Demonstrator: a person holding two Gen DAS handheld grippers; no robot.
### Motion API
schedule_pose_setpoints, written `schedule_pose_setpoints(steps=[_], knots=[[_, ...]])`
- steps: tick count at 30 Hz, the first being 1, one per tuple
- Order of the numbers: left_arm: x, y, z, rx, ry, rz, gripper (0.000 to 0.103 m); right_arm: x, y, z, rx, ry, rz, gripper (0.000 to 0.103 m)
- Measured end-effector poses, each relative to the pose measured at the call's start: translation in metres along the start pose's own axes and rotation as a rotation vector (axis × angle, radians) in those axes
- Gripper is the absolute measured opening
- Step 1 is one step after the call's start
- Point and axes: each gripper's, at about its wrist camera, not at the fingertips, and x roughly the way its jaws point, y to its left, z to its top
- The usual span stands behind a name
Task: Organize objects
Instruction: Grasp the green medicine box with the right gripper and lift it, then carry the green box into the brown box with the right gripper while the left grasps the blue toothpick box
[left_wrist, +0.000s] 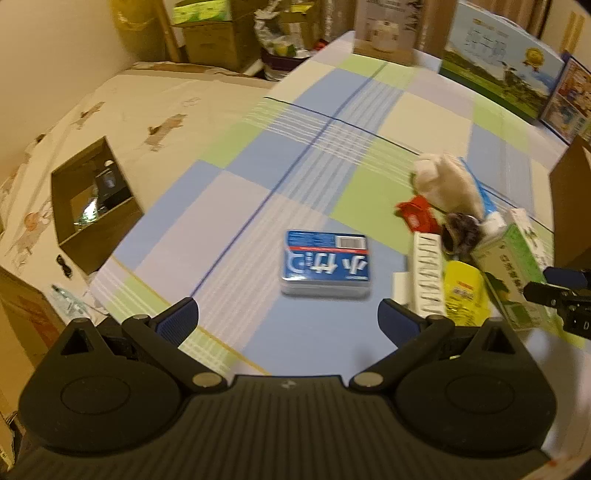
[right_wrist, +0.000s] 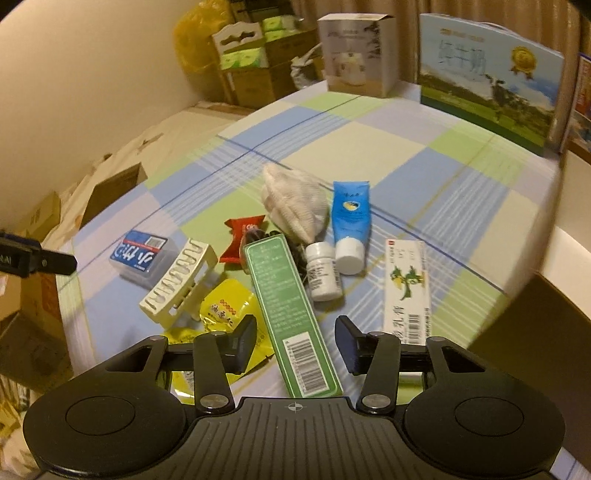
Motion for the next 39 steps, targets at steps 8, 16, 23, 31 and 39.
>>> schedule_pose_setpoints(steps=[8, 16, 23, 31, 39], knots=[[0.01, 0.005, -0.003, 0.023, 0.007, 0.034, 0.102, 0.002, 0.007, -0.008, -0.066, -0.041, -0.024, 0.027], [0.03, -0.005, 0.003, 0.21, -0.01, -0.037, 0.102, -0.043, -0.004, -0.026, 0.091, -0.084, -0.058, 0.027], [0.053, -0.017, 0.017, 0.468, -0.027, -0.157, 0.1, -0.091, -0.017, -0.059, 0.345, -0.109, -0.184, 0.027], [0.08, -0.025, 0.02, 0.786, -0.018, -0.259, 0.096, -0.129, -0.016, -0.084, 0.603, -0.154, -0.351, 0.027], [0.107, -0.035, 0.03, 0.93, 0.022, -0.377, 0.073, -0.141, 0.004, -0.101, 0.726, -0.176, -0.478, 0.027]])
